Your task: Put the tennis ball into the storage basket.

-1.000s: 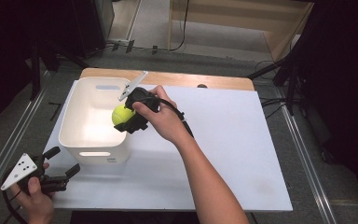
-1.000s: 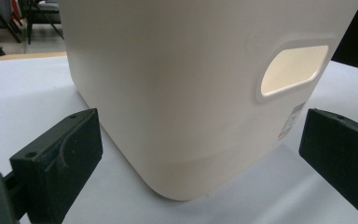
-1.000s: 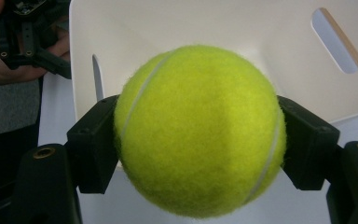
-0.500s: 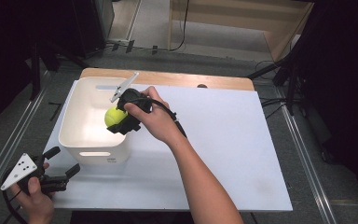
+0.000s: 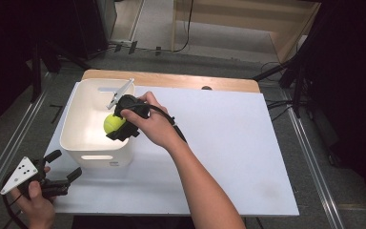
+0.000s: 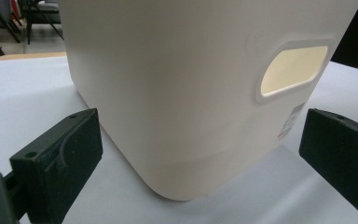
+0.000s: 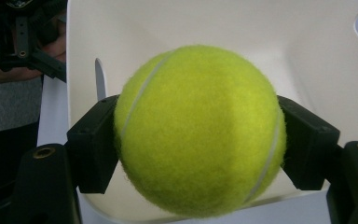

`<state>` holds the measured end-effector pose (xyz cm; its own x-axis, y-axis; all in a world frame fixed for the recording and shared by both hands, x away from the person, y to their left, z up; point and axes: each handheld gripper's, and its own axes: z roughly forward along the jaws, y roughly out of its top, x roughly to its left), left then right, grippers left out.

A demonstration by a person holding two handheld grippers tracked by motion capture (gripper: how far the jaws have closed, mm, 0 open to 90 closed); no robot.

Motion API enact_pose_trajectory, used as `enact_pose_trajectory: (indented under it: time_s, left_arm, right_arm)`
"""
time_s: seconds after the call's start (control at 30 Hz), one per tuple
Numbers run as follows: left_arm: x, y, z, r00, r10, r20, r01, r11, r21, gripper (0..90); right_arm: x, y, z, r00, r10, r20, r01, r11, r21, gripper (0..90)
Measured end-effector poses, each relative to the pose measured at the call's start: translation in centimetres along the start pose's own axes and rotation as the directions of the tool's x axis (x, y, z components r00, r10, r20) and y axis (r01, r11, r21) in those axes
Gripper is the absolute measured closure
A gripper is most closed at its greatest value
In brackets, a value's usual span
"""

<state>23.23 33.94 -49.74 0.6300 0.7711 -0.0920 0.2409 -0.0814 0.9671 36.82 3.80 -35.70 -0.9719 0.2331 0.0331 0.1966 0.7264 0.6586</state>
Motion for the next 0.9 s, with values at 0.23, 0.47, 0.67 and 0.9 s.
enact_pose_trajectory:
  time_s: [0.23,0.47,0.67,0.9]
  left_arm:
    - [0.0,0.0,0.0,1.0000,0.000,0.001,0.000,1.0000,0.000,0.0]
    - [0.0,0.0,0.0,1.0000,0.001,0.003,-0.001,1.0000,0.002,0.0]
    - [0.0,0.0,0.0,1.0000,0.001,0.003,-0.001,1.0000,0.002,0.0]
    - [0.0,0.0,0.0,1.0000,0.001,0.000,-0.001,1.0000,0.003,0.0]
  right_arm:
    - [0.1,-0.2,0.8,1.0000,-0.001,-0.004,0.001,0.999,0.037,22.5]
    - [0.3,-0.6,1.3,0.9998,0.012,0.015,-0.012,0.999,0.047,21.5]
    - [0.4,-0.8,0.7,0.9995,0.012,0.030,-0.012,1.000,-0.012,9.9]
    - [0.4,-1.6,-1.0,0.9965,0.039,0.075,-0.034,0.998,-0.059,9.3]
